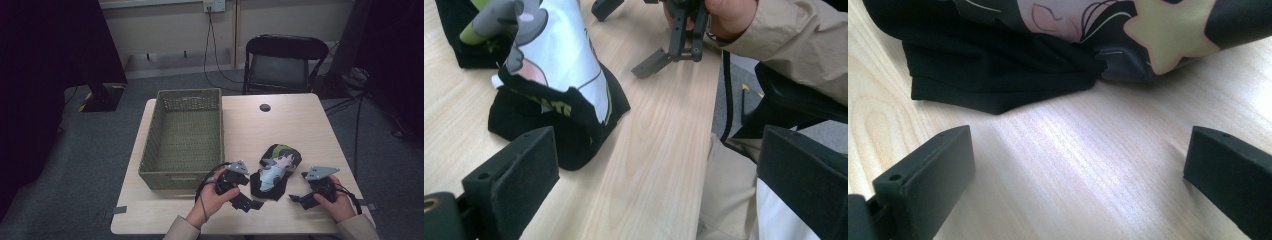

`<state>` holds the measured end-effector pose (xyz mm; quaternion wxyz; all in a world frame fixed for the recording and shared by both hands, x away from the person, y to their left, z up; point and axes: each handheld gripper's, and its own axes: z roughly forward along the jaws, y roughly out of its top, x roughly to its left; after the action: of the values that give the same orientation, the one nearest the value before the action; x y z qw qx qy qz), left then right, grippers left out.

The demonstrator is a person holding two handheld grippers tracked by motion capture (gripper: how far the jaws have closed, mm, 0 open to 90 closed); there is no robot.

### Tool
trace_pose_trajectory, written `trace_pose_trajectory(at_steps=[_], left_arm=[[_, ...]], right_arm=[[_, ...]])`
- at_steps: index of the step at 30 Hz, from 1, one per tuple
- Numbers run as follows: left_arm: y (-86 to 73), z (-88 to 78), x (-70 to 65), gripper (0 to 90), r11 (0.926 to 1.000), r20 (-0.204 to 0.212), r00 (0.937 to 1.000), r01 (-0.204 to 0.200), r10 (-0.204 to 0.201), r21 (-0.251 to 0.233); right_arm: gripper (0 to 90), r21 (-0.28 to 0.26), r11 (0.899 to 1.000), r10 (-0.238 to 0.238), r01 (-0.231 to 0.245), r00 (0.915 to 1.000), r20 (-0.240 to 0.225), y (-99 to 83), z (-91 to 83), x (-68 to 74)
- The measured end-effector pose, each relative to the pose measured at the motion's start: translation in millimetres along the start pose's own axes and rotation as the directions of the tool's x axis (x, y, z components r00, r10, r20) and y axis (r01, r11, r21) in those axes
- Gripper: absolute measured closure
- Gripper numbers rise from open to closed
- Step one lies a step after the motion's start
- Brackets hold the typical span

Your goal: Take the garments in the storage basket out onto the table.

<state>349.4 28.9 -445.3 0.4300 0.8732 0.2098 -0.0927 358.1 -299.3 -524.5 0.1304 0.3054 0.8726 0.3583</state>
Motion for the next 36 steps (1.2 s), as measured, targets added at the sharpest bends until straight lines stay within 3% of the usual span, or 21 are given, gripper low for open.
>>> trace_pose_trajectory(at_steps=[25,36], left_arm=[[-18.7,-13.3,1.0,3.4,0.9997,0.02,0.9995,0.025,-0.025,0.004],[-26.0,-22.3,3.4,3.3,0.9994,-0.003,0.9995,0.032,-0.032,0.01]], right_arm=[[0.0,0.0,1.0,0.0,0.0,1.0,0.0,0.0,0.0,0.0],[0.0,0.0,1.0,0.0,0.0,1.0,0.0,0.0,0.0,0.0]])
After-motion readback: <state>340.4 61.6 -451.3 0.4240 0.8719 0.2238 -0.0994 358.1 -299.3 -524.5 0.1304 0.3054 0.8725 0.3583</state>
